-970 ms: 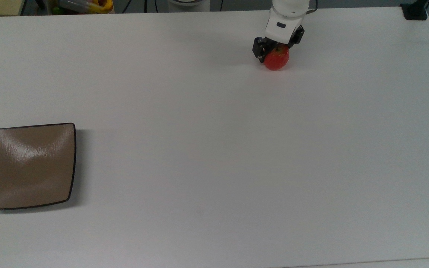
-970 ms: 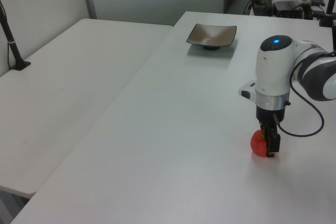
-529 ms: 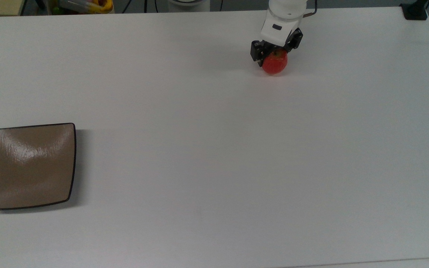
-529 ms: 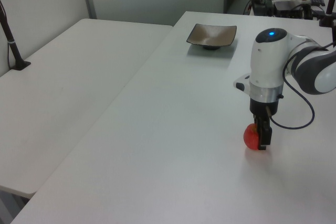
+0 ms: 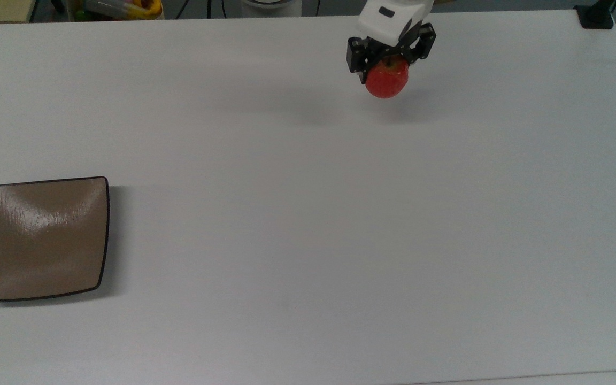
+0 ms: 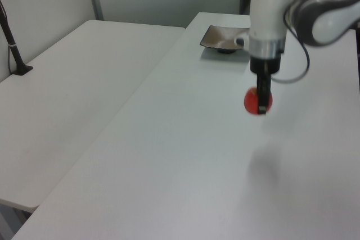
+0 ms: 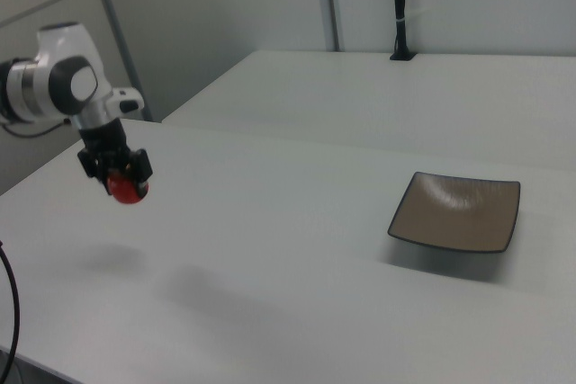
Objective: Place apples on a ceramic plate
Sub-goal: 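Lift the apple and carry it toward the brown plate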
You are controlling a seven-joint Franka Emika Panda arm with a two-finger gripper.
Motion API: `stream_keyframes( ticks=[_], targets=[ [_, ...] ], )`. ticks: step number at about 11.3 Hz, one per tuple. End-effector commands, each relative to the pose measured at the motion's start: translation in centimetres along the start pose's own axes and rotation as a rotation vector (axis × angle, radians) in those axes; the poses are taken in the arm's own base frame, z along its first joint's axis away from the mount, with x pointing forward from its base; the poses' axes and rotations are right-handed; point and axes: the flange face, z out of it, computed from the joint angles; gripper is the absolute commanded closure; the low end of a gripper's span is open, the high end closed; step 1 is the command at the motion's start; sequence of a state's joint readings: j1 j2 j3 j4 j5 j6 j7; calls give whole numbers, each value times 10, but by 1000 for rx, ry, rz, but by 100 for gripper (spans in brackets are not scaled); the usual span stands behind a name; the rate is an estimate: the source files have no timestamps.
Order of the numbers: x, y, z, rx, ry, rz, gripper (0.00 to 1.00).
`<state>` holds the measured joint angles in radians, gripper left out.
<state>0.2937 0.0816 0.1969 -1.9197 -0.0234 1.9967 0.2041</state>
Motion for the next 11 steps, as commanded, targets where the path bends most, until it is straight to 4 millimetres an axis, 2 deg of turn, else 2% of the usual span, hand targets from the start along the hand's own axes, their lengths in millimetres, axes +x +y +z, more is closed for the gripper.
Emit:
stream_keyframes(
  ticks=[1, 3, 5, 6, 8, 9, 11],
  targets=[
    [15, 46, -60, -3, 11, 95, 73],
    [25, 97, -92, 35, 48, 131, 73],
    [28, 164, -119, 57, 87, 119, 73],
    [26, 210, -138, 71, 93, 97, 73],
    [24, 285, -143, 72, 93, 43, 73],
    [25, 315, -141, 59, 99, -3, 73],
    [33, 375, -123, 40, 110, -49, 73]
  ],
)
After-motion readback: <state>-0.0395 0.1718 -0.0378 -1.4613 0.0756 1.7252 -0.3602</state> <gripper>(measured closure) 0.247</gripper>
